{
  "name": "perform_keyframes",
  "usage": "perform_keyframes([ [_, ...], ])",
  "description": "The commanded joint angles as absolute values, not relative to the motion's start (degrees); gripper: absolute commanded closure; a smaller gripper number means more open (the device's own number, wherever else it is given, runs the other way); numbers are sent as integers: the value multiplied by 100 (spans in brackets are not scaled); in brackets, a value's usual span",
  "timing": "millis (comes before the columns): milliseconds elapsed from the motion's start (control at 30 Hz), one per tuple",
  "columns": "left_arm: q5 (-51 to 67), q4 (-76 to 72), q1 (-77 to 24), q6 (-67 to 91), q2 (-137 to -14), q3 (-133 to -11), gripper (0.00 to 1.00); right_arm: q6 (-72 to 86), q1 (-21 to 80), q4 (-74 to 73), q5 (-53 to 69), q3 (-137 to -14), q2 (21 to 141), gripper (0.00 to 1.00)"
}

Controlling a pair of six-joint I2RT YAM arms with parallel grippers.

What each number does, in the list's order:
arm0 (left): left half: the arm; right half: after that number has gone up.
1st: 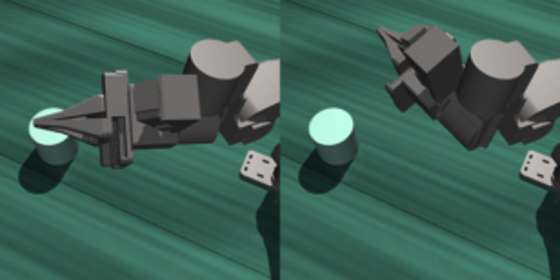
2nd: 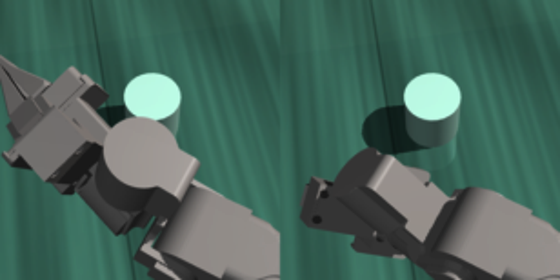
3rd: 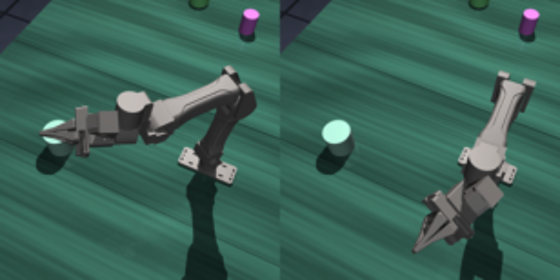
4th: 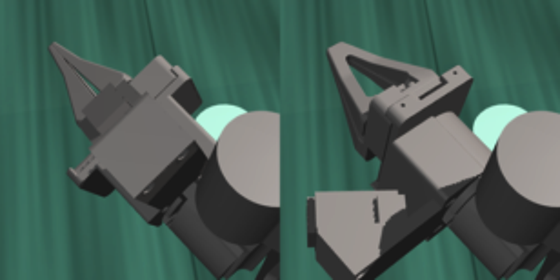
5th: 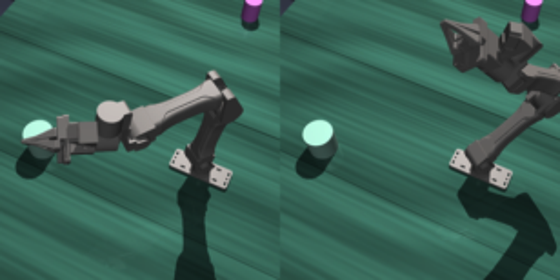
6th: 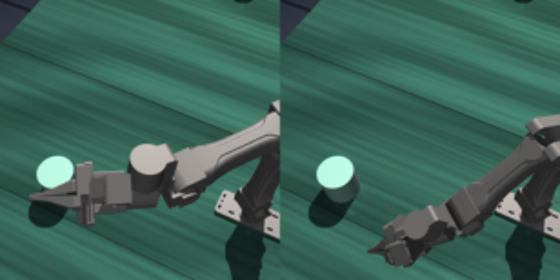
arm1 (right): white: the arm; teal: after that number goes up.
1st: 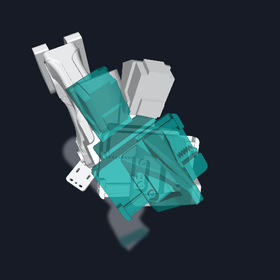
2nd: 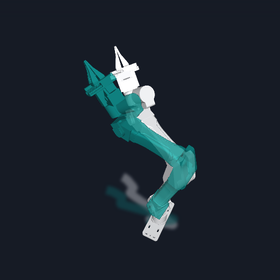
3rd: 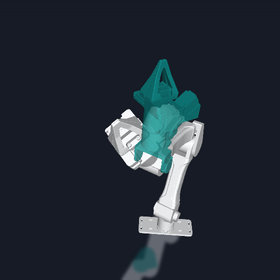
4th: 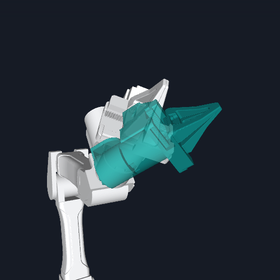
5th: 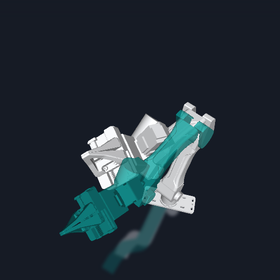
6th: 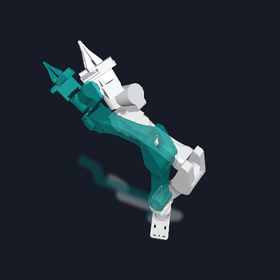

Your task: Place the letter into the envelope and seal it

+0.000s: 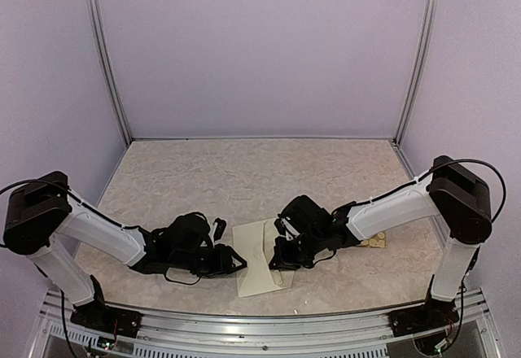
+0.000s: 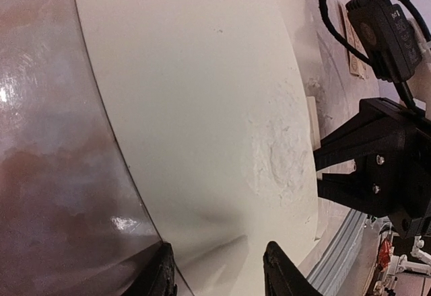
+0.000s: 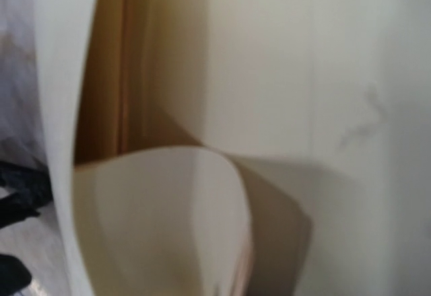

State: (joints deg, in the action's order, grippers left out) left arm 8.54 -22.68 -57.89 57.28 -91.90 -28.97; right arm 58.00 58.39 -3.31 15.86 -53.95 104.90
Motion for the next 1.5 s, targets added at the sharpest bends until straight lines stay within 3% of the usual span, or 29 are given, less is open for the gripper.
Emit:
perform_keyframes([
  [0, 848, -1992, -5899, 5747, -9298, -2988, 59, 5750, 5905, -52, 1630, -5456, 10520, 100],
  [333, 17, -1196, -5933, 5382, -8411, -3178, 62, 5770, 5907, -265, 1370, -5343, 10314, 100],
  [833, 254, -1558, -5932, 5547, -9370, -3051, 78, 5904, 5908, -849, 1041, -5364, 10037, 100],
  [1467, 346, -1715, -6028, 5583, -9325, -3007, 79, 5708, 5904, -1196, 1279, -5850, 10568, 100],
])
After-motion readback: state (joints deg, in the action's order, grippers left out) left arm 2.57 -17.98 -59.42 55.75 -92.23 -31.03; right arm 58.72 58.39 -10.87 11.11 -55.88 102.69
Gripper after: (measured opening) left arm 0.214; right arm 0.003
